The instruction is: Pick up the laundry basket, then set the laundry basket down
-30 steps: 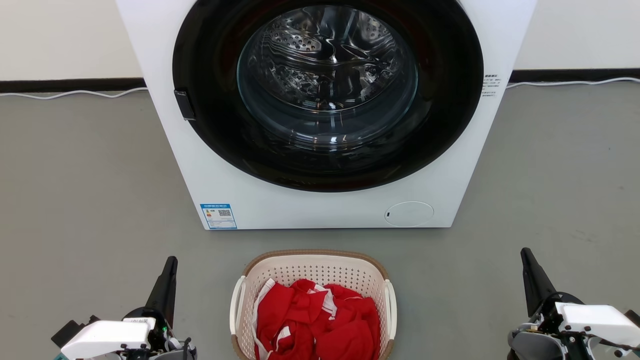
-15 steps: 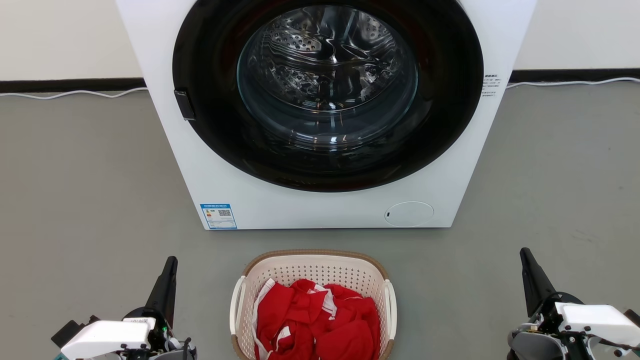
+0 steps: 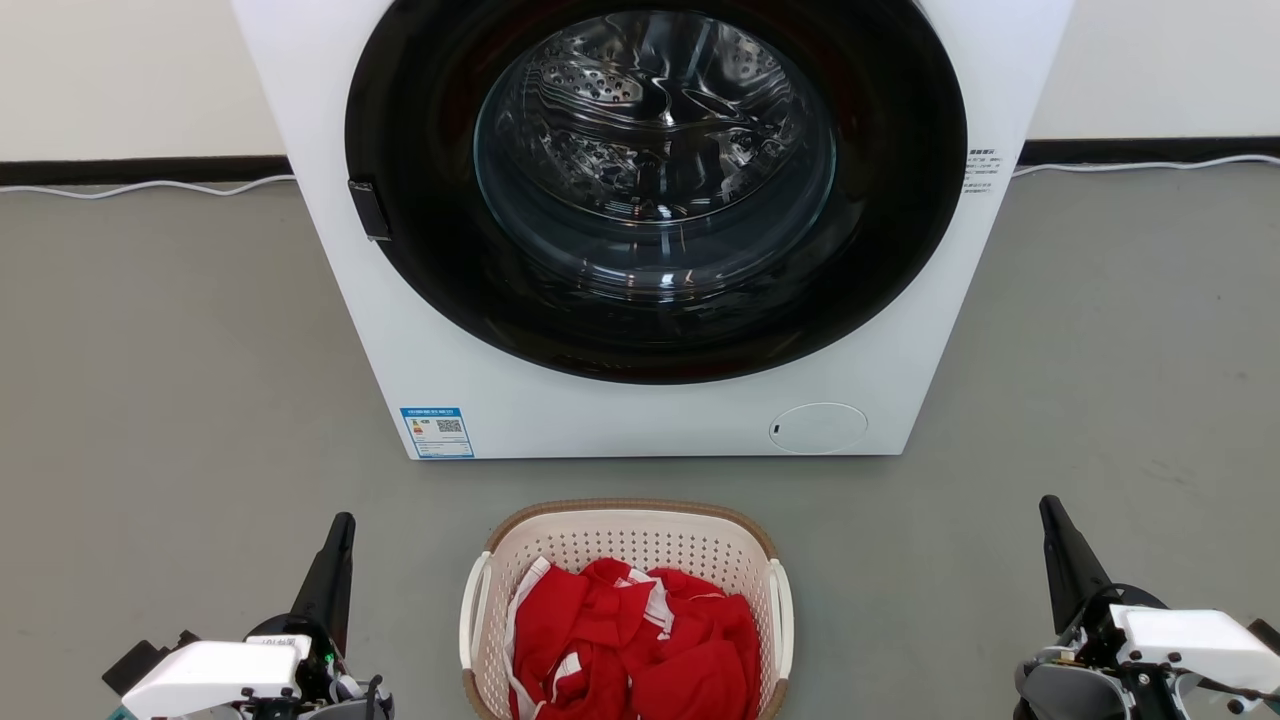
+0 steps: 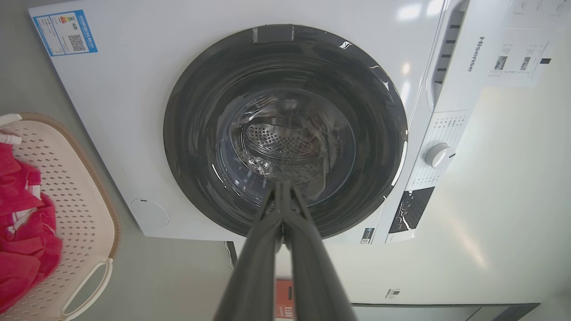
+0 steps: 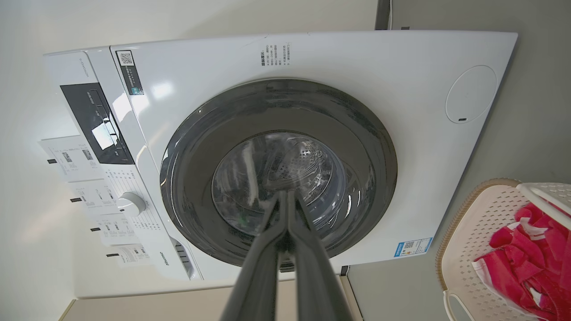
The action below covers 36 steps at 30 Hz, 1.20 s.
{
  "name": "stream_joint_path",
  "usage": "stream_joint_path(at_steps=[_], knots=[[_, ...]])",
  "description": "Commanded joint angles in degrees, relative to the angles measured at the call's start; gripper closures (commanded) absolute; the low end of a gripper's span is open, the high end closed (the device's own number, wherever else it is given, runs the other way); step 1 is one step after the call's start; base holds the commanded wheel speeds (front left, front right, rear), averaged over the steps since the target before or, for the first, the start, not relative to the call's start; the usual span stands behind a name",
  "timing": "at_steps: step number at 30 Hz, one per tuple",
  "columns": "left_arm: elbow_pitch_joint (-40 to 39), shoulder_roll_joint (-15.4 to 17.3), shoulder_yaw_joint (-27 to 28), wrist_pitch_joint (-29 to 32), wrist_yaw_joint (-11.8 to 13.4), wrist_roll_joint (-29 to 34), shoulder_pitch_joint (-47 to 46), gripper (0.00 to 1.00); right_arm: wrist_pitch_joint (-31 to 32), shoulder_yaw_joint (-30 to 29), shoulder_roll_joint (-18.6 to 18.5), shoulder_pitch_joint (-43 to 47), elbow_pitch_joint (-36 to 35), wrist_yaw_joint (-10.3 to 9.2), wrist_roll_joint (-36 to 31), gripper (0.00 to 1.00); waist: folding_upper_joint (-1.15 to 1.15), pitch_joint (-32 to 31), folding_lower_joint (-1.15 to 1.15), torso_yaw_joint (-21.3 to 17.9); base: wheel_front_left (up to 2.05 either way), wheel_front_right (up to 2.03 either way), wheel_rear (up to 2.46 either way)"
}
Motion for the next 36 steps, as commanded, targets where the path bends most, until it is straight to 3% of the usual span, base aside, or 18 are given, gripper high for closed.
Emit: stream_joint_path(at_steps=[1,36], knots=[[-1.63,0.58,1.79,0.36,-0.57,-0.28,-3.14,1.00,0.47,1.09,-0.30,-2.41,-1.76,0.42,-0.05,1.00,0.00,0.00,0.00,0.00,0.00,0.00,0.00],[-1.64,0.58,1.79,0.36,-0.57,-0.29,-3.14,1.00,0.58,0.95,-0.21,-2.43,-1.75,0.42,-0.17,1.00,0.00,0.00,0.00,0.00,0.00,0.00,0.00]])
